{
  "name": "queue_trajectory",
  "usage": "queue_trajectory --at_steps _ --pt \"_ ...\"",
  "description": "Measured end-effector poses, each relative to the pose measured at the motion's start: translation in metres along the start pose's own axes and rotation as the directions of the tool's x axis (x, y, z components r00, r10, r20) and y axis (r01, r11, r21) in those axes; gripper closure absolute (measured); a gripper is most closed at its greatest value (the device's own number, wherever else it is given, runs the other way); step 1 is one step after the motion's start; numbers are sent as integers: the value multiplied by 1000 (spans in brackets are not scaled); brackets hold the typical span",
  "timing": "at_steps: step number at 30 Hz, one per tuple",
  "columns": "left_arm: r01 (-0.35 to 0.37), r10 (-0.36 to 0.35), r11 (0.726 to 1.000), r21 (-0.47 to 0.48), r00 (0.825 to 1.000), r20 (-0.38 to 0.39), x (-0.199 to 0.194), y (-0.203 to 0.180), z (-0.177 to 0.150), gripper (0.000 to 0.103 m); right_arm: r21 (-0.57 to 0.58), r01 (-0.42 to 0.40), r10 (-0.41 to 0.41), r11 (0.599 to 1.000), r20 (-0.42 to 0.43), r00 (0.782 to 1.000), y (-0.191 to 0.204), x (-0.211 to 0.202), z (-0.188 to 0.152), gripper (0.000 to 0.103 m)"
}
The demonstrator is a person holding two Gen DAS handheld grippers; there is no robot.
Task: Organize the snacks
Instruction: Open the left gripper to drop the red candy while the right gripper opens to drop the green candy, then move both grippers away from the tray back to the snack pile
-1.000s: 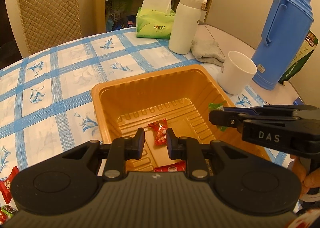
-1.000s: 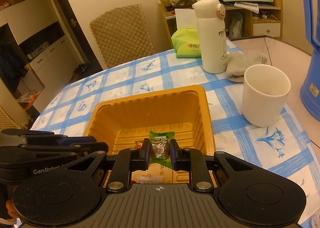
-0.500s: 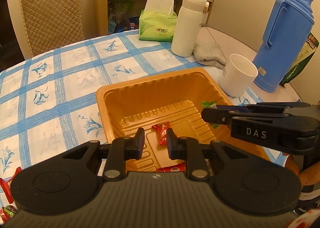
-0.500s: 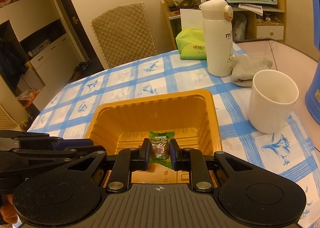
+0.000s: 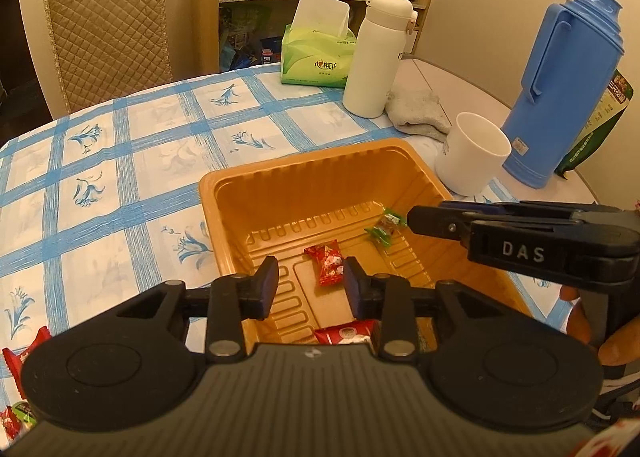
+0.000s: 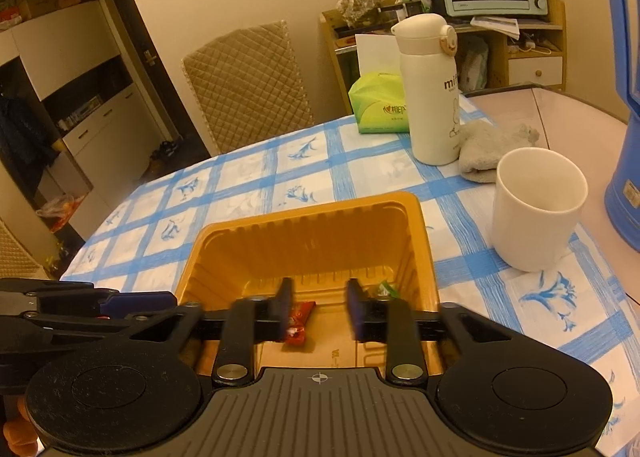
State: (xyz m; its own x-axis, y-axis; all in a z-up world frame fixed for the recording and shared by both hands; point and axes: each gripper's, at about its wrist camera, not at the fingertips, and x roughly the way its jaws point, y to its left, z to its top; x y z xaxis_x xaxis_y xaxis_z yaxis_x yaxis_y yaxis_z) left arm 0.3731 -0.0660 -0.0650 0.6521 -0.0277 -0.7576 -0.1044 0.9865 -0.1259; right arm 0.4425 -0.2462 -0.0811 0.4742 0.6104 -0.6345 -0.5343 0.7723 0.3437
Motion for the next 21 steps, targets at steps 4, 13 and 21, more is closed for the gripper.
queue_trajectory --at_steps 4,13,21 --pt "4 -4 1000 -5 1000 5 -8 0 -4 69 -1 9 -9 1000 29 1000 2 -13 -5 41" --pt "18 -17 999 -29 999 34 -38 3 -16 56 9 17 -17 1000 36 999 9 -42 -16 27" --pt "33 -30 998 -46 998 62 -72 6 -29 40 9 38 -38 999 40 998 23 -71 -32 20"
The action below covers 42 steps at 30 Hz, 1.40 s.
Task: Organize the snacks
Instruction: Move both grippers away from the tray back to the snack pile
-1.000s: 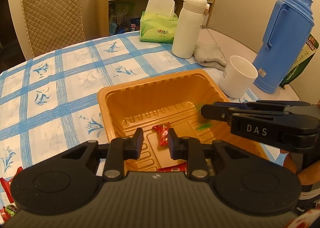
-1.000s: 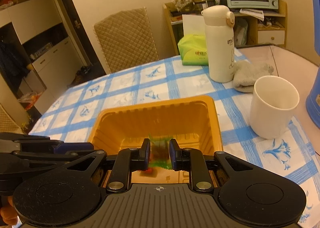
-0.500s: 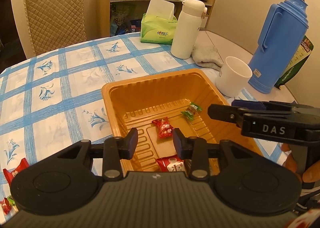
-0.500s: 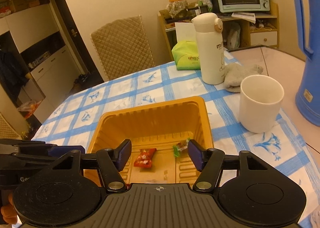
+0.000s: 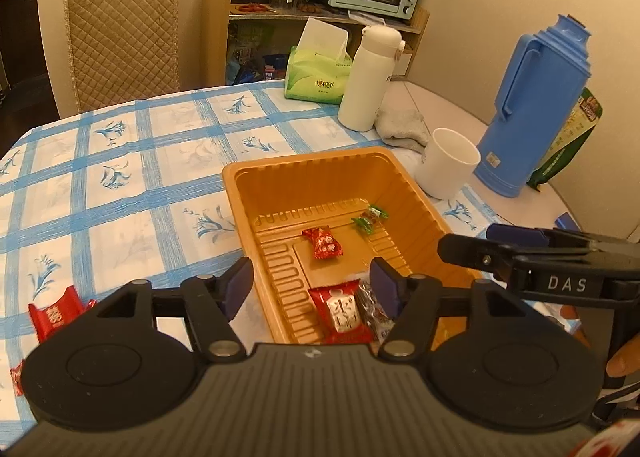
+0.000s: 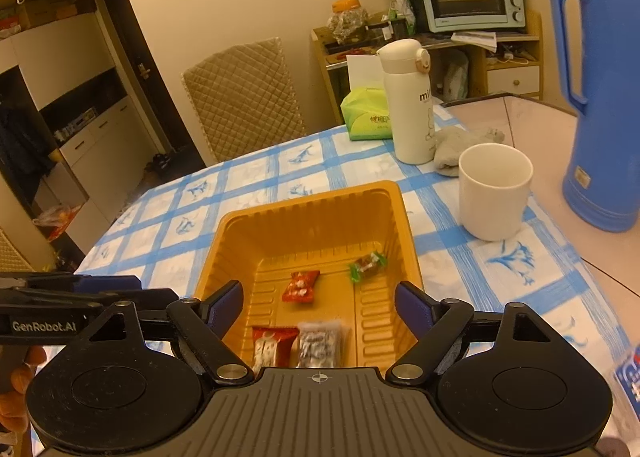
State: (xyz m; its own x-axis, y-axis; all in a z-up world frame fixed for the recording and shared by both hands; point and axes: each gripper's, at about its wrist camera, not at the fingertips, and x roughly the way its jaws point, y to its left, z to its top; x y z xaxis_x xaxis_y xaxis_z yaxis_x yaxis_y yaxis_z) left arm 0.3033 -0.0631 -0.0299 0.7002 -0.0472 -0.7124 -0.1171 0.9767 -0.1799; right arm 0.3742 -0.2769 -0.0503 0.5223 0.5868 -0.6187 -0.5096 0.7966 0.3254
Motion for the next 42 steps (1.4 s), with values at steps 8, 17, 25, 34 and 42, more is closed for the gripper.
queue_trajectory --at_steps 8,17,25,34,42 --pt "5 -5 1000 -5 1000 23 -40 7 -18 30 1 -1 1 1000 -15 1000 23 -28 -22 19" --pt "-13 13 1000 -26 999 29 -84 31 -47 28 4 -7 7 1000 -37 999 50 -53 -48 19" --pt "-46 47 997 -61 999 14 -117 61 -78 28 -2 -14 14 1000 -76 997 76 -61 -69 19" --pt "-95 95 990 -105 995 -1 -143 97 -106 28 -26 -67 63 997 -134 989 117 -50 -90 19" --pt "-144 144 979 -142 990 -12 -156 127 -122 28 -78 -135 118 988 -188 975 160 -27 -105 19"
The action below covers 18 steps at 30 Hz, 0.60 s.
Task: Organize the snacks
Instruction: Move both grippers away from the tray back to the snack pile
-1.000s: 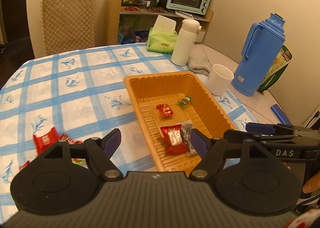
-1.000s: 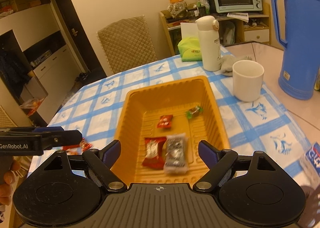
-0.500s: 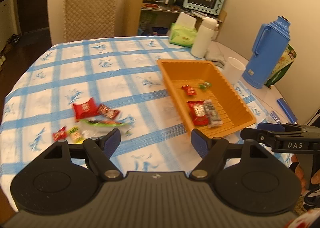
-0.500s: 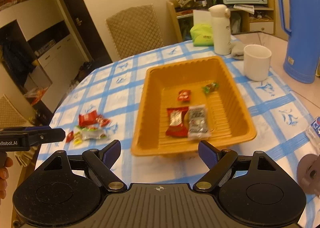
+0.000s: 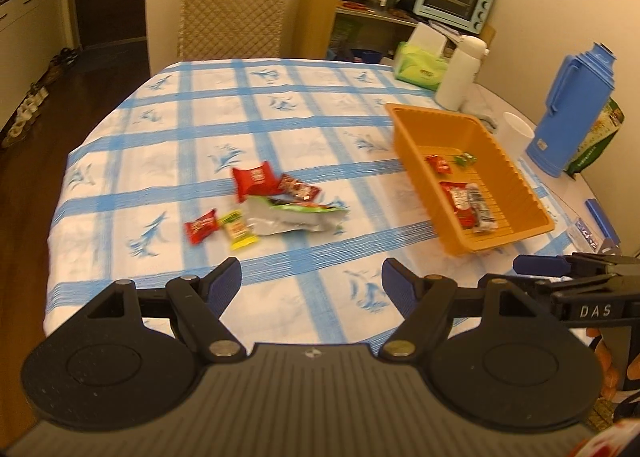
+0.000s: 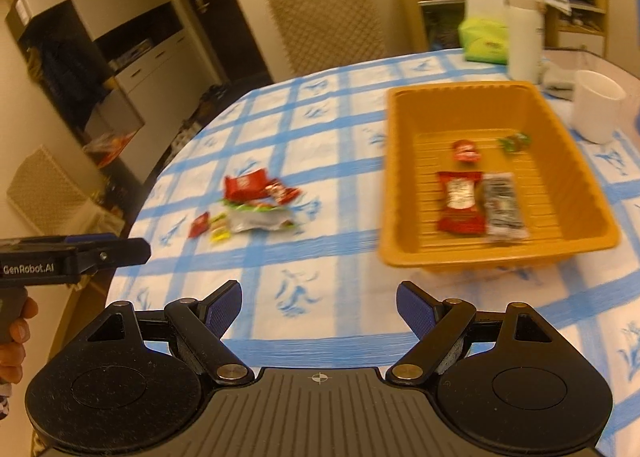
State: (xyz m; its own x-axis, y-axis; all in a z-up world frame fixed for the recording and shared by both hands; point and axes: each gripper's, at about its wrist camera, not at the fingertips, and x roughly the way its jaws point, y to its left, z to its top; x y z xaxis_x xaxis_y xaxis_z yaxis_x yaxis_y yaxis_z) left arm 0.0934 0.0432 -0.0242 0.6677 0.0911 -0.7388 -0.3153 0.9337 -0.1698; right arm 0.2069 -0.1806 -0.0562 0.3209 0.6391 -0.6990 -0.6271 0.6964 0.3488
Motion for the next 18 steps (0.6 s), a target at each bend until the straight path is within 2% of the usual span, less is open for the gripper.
queue_trajectory --at_steps 9,18 --pt "-51 50 998 -45 999 -12 0 32 -8 28 -103 -37 34 994 -30 999 32 36 1 19" --pt "-89 87 993 -73 996 -25 6 55 -12 28 -198 -49 43 979 -35 998 45 68 9 19"
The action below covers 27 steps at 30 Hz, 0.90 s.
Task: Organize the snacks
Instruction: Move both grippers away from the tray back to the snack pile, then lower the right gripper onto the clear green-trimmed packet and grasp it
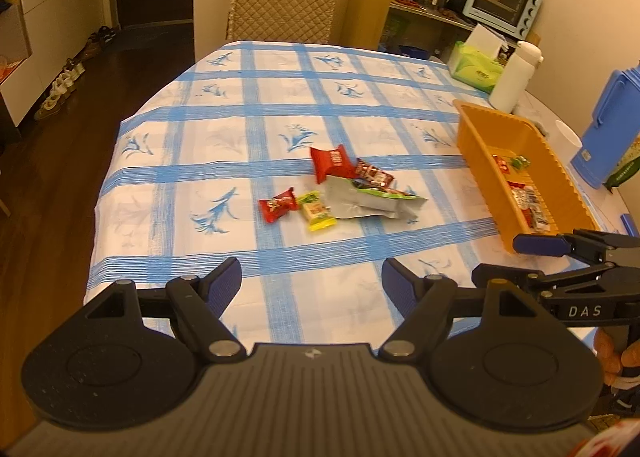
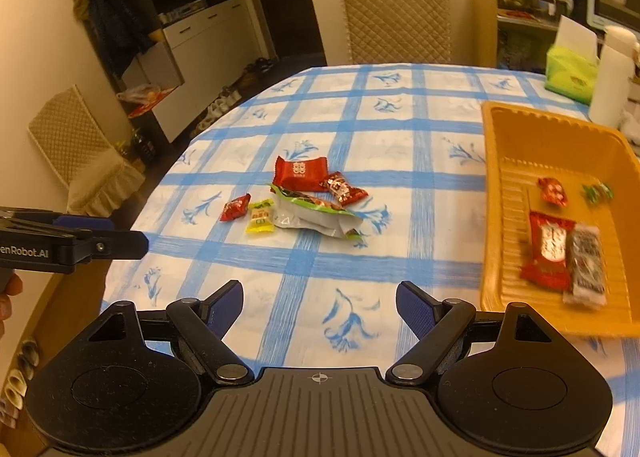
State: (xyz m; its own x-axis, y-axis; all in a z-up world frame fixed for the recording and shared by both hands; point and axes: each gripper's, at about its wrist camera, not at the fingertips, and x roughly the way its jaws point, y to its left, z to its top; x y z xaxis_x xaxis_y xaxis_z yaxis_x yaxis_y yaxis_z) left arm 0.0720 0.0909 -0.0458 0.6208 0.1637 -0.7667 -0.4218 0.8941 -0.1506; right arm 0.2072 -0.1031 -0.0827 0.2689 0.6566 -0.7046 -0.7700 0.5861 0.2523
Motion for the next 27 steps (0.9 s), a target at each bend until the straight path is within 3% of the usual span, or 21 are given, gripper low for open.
queue_trajectory --at_steps 9,27 --pt "-30 30 999 -9 1000 0 11 13 4 28 -96 -5 6 995 7 1000 -1 23 15 20" --pt "-77 77 997 -9 997 -15 50 25 22 28 -244 -47 42 969 -24 999 -2 83 49 46"
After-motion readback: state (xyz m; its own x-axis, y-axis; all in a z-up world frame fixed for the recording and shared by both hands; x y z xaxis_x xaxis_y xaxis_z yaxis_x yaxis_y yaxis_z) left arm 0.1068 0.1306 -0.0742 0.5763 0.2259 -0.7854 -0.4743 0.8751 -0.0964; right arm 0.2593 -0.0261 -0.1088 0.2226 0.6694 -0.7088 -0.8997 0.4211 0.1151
